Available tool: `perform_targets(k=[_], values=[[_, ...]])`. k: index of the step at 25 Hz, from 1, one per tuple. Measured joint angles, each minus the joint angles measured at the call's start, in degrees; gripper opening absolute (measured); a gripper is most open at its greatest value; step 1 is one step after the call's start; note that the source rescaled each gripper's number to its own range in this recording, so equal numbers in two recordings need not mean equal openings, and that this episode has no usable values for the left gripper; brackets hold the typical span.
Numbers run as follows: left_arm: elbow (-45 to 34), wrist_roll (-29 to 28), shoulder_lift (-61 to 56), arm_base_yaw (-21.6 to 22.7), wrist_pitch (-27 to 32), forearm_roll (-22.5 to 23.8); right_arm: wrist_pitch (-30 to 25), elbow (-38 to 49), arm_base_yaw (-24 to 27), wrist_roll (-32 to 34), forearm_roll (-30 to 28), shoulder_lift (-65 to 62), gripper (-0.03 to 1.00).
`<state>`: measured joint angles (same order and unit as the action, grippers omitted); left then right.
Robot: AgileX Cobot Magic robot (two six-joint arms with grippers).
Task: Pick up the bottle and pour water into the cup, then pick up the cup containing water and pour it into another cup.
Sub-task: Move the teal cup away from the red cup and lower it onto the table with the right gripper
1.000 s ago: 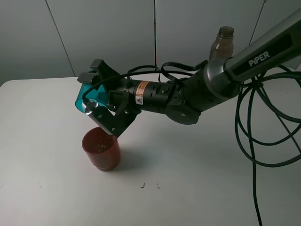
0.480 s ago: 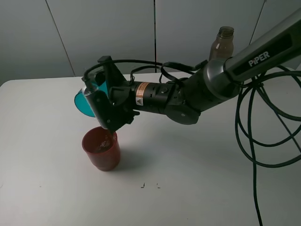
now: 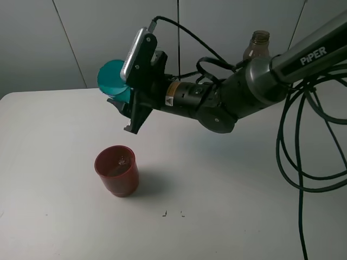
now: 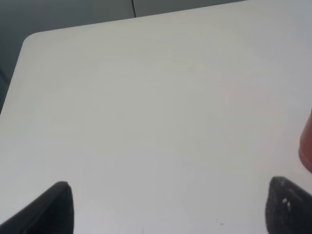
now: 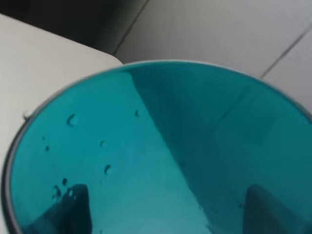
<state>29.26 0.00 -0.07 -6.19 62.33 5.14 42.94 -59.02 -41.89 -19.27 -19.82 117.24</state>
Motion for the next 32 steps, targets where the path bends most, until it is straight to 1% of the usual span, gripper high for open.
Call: perform_targets(k=[2, 5, 12, 15, 20, 27, 32], values=[[0.0, 0.0, 0.0, 0.0, 0.0, 0.0, -0.94, 0.0, 1.24, 7.51, 0.0, 0.0, 0.04], [0.0, 0.0, 0.0, 0.0, 0.0, 0.0, -2.72, 0.0, 3.52, 15.68, 0.26, 0.0, 0.04], [0.0, 0.0, 0.0, 0.0, 0.0, 0.09, -3.01, -0.12, 7.79, 25.14, 0.68, 2.76, 0.04], [0.0, 0.0, 0.0, 0.0, 0.0, 0.09, -3.35, -1.85, 9.0, 27.73, 0.67, 5.9, 0.04], [0.0, 0.0, 0.0, 0.0, 0.0, 0.09, -3.35, -7.91, 10.42, 32.57, -0.8, 11.41, 0.04], [0.0, 0.0, 0.0, 0.0, 0.0, 0.09, -3.35, -14.89, 10.69, 33.6, -2.11, 19.18, 0.04], [0.0, 0.0, 0.0, 0.0, 0.0, 0.09, -4.26, -15.58, 10.79, 33.72, -3.13, 20.37, 0.04]])
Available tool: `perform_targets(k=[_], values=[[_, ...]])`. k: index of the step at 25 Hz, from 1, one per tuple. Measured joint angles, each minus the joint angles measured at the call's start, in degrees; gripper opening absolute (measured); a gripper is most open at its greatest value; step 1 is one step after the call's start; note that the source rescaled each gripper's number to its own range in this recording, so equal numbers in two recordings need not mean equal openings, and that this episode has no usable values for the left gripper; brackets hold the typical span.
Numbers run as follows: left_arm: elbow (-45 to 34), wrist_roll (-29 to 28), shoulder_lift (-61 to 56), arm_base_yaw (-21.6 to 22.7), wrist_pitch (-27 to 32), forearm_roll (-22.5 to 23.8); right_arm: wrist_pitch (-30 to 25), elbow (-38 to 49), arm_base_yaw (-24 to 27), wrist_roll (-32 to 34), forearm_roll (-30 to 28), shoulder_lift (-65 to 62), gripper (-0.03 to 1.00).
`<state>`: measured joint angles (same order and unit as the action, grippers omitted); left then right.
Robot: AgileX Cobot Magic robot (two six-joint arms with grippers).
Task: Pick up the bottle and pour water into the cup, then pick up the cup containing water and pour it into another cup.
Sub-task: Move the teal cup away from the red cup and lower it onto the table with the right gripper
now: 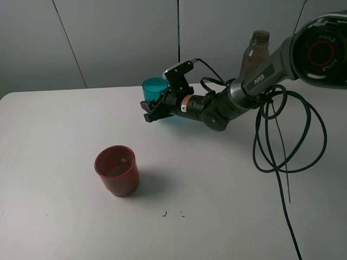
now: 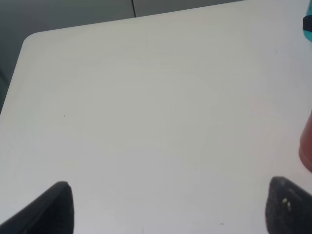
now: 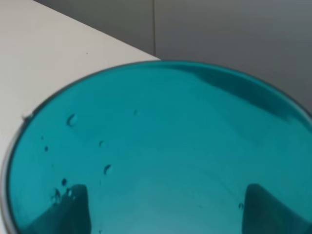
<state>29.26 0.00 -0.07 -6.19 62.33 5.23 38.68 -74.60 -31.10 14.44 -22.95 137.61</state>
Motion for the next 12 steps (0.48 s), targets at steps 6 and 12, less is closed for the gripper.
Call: perform_targets(k=[6, 12], values=[[0.0, 0.0, 0.0, 0.0, 0.0, 0.0, -1.79, -0.04, 1.04, 0.0, -0.22, 0.59, 0.04], [0.0, 0.0, 0.0, 0.0, 0.0, 0.0, -2.14, -0.04, 1.19, 0.0, -0.22, 0.99, 0.04]])
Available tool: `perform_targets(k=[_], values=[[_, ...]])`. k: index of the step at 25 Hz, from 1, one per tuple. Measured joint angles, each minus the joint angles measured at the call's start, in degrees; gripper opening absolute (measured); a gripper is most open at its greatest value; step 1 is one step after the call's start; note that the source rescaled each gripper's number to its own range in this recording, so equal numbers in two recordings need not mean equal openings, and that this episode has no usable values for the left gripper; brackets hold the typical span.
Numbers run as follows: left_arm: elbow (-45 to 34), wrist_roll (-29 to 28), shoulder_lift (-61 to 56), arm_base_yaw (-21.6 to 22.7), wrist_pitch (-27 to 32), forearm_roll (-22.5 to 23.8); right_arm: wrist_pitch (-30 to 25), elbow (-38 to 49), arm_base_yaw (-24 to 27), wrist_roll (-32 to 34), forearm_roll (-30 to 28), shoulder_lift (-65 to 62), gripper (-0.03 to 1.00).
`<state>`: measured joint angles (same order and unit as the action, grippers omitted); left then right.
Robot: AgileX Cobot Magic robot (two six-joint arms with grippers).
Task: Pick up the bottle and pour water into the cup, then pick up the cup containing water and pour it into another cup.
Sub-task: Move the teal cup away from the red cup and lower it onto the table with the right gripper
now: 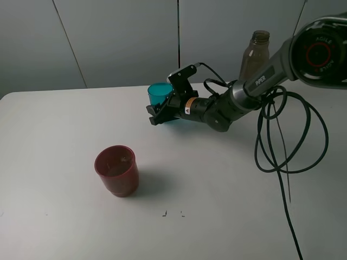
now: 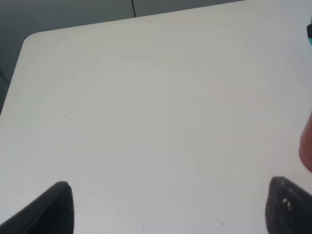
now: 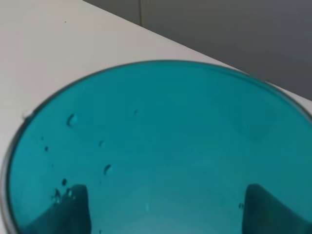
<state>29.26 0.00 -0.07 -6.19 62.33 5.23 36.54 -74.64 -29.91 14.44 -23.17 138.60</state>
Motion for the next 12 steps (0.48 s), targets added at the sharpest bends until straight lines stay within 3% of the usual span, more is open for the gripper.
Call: perform_targets(k=[9, 10, 12], values=[[0.0, 0.0, 0.0, 0.0, 0.0, 0.0, 0.0, 0.0, 0.04, 0.0, -0.05, 0.0, 0.06], [0.0, 0.0, 0.0, 0.0, 0.0, 0.0, 0.0, -0.1, 0.04, 0.0, -0.05, 0.0, 0.16], [0.0, 0.0, 0.0, 0.0, 0.0, 0.0, 0.0, -0.09, 0.04, 0.0, -0.15, 0.0, 0.53]])
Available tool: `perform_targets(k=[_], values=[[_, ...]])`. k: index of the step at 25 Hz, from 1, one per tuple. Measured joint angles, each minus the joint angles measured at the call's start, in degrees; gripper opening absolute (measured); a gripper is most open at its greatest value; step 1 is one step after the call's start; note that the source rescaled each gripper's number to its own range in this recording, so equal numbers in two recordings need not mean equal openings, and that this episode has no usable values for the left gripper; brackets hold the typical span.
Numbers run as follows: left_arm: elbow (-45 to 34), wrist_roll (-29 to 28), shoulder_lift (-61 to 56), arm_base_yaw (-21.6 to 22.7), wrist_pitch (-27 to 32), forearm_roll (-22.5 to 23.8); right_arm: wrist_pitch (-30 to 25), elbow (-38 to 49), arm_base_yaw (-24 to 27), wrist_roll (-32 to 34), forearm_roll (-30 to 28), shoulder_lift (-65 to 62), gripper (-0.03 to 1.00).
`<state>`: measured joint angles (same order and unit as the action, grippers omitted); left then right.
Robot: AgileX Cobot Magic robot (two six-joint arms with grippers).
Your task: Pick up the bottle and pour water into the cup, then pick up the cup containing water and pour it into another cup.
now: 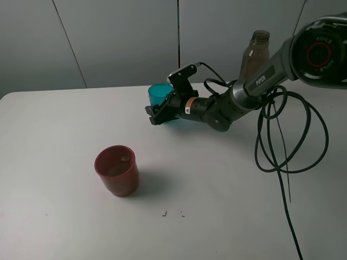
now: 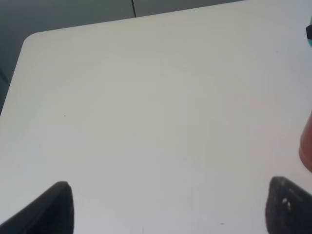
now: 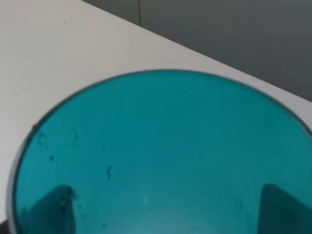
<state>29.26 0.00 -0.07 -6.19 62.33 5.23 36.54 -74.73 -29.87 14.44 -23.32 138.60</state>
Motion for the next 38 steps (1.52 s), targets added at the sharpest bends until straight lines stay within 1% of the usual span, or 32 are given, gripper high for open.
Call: perform_targets(k=[1, 2, 3, 5, 10, 13, 17, 20, 22, 29, 35, 38], values=[[0.0, 0.0, 0.0, 0.0, 0.0, 0.0, 0.0, 0.0, 0.0, 0.0, 0.0, 0.0, 0.74], [0.0, 0.0, 0.0, 0.0, 0.0, 0.0, 0.0, -0.04, 0.0, 0.0, 0.0, 0.0, 0.87], [0.0, 0.0, 0.0, 0.0, 0.0, 0.0, 0.0, -0.04, 0.0, 0.0, 0.0, 0.0, 0.93], [0.0, 0.0, 0.0, 0.0, 0.0, 0.0, -0.46, -0.04, 0.0, 0.56, -0.14, 0.0, 0.96], [0.0, 0.0, 0.0, 0.0, 0.0, 0.0, -5.76, 0.01, 0.0, 1.31, -1.33, -1.42, 0.96], [0.0, 0.0, 0.0, 0.0, 0.0, 0.0, -7.81, 1.23, 0.0, 1.42, -1.57, -2.96, 0.96], [0.0, 0.0, 0.0, 0.0, 0.0, 0.0, -9.75, 5.15, 0.0, 1.42, -1.57, -6.38, 0.97], [0.0, 0.0, 0.0, 0.0, 0.0, 0.0, -9.92, 8.43, 0.0, 1.42, -1.57, -9.14, 0.97], [0.0, 0.0, 0.0, 0.0, 0.0, 0.0, -11.24, 10.55, 0.0, 1.42, -1.57, -11.09, 0.97], [0.0, 0.0, 0.0, 0.0, 0.0, 0.0, -20.6, 16.11, 0.0, 1.42, -1.57, -17.32, 0.97], [0.0, 0.0, 0.0, 0.0, 0.0, 0.0, -30.62, 20.82, 0.0, 1.42, -1.57, -25.91, 0.97], [0.0, 0.0, 0.0, 0.0, 0.0, 0.0, -33.17, 24.56, 0.0, 1.42, -1.57, -31.51, 0.97]])
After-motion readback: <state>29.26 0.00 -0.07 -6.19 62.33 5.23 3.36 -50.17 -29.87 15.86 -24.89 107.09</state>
